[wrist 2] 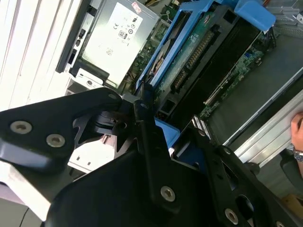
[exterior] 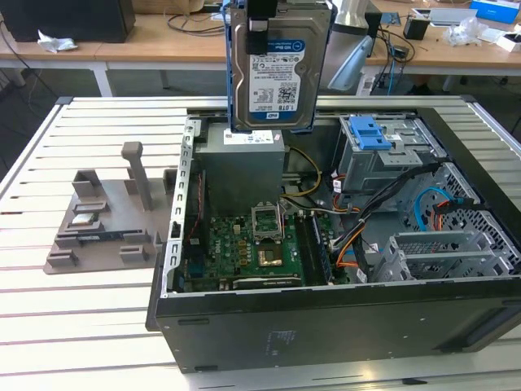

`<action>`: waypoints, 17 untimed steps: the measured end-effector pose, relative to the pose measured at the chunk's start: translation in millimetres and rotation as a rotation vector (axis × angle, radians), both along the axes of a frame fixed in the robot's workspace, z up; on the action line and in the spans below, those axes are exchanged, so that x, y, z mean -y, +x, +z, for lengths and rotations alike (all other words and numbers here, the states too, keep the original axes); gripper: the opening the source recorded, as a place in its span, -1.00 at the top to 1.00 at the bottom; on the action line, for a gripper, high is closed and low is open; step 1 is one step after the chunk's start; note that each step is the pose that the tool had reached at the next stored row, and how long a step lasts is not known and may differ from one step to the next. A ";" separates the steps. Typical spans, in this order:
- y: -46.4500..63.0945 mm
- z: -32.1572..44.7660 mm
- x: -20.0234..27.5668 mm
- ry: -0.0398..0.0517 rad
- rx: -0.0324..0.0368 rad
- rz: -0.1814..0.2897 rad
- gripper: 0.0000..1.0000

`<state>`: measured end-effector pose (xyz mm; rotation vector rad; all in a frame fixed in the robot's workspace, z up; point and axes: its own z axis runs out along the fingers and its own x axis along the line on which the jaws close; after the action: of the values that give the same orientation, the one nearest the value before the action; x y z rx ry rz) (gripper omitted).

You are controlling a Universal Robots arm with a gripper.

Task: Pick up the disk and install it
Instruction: 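Pick up the disk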

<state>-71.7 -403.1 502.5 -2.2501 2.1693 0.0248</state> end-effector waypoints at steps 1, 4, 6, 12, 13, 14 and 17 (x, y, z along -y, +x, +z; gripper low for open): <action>0.4 -0.1 1.0 0.0000 0.0000 0.000 0.26; 1.4 -0.2 3.5 0.0000 0.0000 0.000 0.26; 2.6 -0.4 7.9 0.0000 0.0000 0.000 0.26; 4.0 -0.8 16.2 0.0000 0.0000 0.000 0.26; 4.3 -0.9 17.8 0.0000 0.0000 0.000 0.26; 4.5 -0.9 19.2 0.0000 0.0000 0.000 0.26; 5.2 -1.2 23.7 -0.0001 0.0000 0.000 0.26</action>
<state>-66.6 -426.7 501.3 -2.2501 2.1693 0.0248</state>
